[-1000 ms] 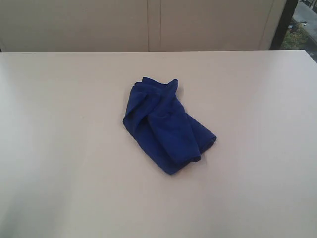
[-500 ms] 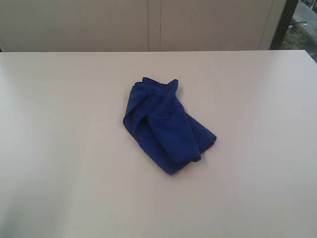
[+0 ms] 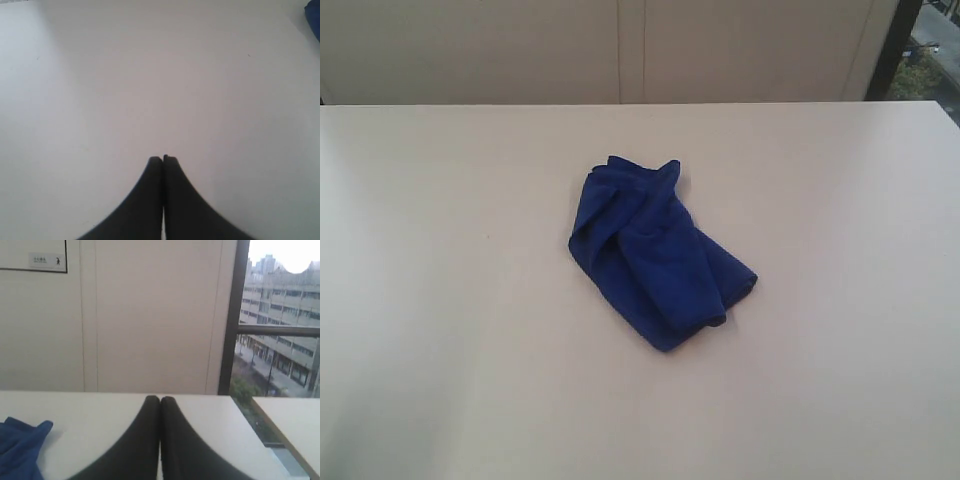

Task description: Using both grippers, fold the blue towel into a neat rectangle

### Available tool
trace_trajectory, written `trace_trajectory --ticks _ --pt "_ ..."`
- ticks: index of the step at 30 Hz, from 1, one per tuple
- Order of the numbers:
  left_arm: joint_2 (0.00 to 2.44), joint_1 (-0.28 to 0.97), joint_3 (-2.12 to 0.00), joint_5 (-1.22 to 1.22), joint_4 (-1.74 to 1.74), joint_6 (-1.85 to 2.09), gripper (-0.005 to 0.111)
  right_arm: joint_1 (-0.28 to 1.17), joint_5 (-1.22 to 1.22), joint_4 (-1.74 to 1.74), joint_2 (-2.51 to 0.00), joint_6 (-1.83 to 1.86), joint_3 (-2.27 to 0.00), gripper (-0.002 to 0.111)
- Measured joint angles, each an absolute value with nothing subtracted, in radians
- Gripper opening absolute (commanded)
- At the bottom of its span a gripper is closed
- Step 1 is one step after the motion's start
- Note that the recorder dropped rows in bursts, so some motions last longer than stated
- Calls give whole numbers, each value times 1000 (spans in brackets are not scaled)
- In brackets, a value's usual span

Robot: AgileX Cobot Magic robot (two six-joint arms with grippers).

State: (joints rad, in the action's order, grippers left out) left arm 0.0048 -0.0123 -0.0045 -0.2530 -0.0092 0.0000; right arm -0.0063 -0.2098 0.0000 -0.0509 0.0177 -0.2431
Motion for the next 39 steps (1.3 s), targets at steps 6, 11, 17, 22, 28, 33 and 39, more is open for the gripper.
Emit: trace_trajectory --ticks 6,11,17,22,28,33,39 --pt "5 -12 -5 -253 -9 0 0 -6 -510 6 -363 -32 -507 0" --pt "5 -12 -5 -253 -9 0 0 -6 -595 10 -533 -34 -548 0" --pt "5 -12 -5 -253 -9 0 0 -6 -611 12 -551 -57 -548 0" --pt "5 -12 -5 -253 -9 0 0 -6 -632 60 -691 -105 -586 0" --pt "5 -12 -5 -253 -9 0 0 -4 -636 319 -948 46 -698 0" --pt "5 -12 -5 -253 -9 0 0 41 -636 467 -1111 168 -774 0" --pt "5 -12 -5 -253 -9 0 0 128 -631 517 -1283 197 -891 0"
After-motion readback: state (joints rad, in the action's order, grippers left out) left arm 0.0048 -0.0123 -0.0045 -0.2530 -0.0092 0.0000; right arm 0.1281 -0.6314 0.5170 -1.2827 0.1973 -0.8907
